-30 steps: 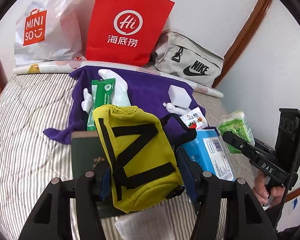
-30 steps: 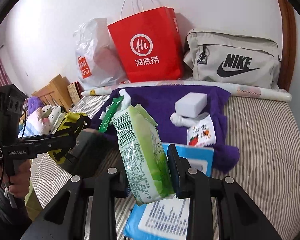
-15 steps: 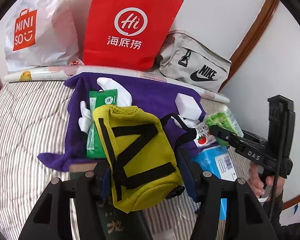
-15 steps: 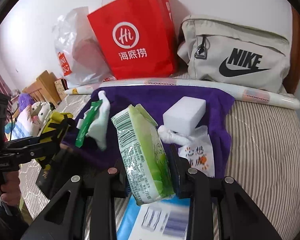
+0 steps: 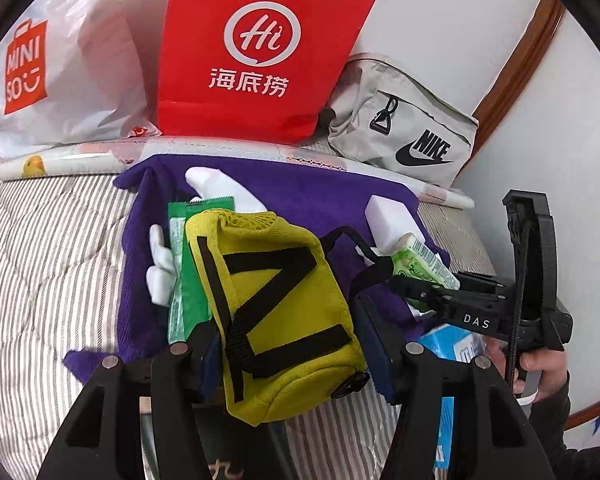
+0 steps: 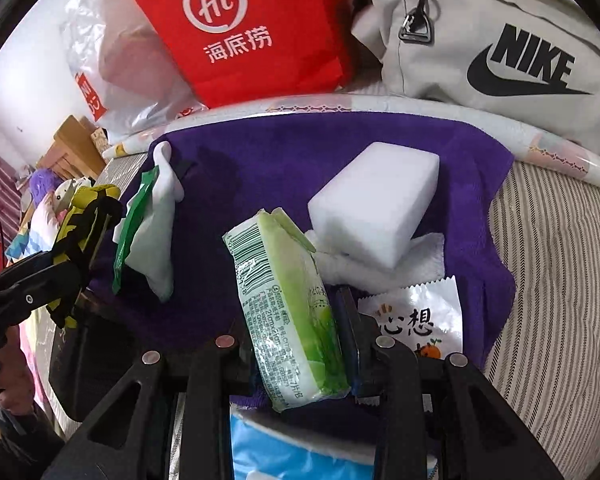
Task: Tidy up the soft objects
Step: 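Lower and open the left tool on the towel while the right tool releases the wipes pack there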
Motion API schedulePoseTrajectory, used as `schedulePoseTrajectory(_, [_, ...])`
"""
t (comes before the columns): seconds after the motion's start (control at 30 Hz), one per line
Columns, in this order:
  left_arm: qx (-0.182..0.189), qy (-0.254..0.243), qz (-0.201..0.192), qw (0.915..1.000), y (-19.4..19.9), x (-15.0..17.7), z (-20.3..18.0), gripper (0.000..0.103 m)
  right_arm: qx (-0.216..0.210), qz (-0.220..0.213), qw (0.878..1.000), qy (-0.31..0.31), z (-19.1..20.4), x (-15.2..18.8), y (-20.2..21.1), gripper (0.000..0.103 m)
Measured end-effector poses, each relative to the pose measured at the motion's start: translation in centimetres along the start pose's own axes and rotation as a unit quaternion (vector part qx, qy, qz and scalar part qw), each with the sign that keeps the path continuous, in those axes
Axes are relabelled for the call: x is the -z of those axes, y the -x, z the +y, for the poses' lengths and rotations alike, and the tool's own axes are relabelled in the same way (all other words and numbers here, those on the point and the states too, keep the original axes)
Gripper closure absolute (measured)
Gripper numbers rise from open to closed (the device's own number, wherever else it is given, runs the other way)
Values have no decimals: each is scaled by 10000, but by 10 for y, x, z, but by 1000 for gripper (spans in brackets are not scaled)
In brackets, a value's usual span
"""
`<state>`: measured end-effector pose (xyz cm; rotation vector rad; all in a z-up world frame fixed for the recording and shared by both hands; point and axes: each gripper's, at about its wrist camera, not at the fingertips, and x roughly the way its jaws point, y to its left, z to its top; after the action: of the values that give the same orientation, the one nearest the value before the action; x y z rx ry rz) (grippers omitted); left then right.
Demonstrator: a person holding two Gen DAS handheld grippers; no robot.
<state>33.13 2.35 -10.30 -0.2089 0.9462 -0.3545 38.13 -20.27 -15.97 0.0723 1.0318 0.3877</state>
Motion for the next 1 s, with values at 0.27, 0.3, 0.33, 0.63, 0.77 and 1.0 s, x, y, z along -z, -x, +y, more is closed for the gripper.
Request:
schedulePoseTrajectory(0.27, [-70, -11, 72, 9999, -27, -18, -8, 45, 178, 152, 9996, 173, -1, -5, -5, 71])
schedulePoseTrajectory(0.3, [-98, 10, 110, 9999, -32, -20, -8, 45, 235, 124, 9994, 242, 0, -5, -3, 71])
schedulePoseTrajectory(0.33, [-125, 15, 138, 9998, -36, -21, -9, 45, 271, 112, 9992, 279, 1, -5, -4, 71])
schedulePoseTrajectory(0.63, [-146, 112, 381, 9991, -61, -27, -8, 44, 193, 7, 9994, 297, -6, -6, 0, 51])
schedulePoseTrajectory(0.77, [-83, 105, 445, 9989, -65, -27, -8, 43, 235, -107, 9990, 365, -4, -5, 6, 51])
schedulePoseTrajectory(1.0, [-31, 69, 569, 9984, -61, -28, -12, 35, 209, -254, 9990, 303, -3, -4, 18, 50])
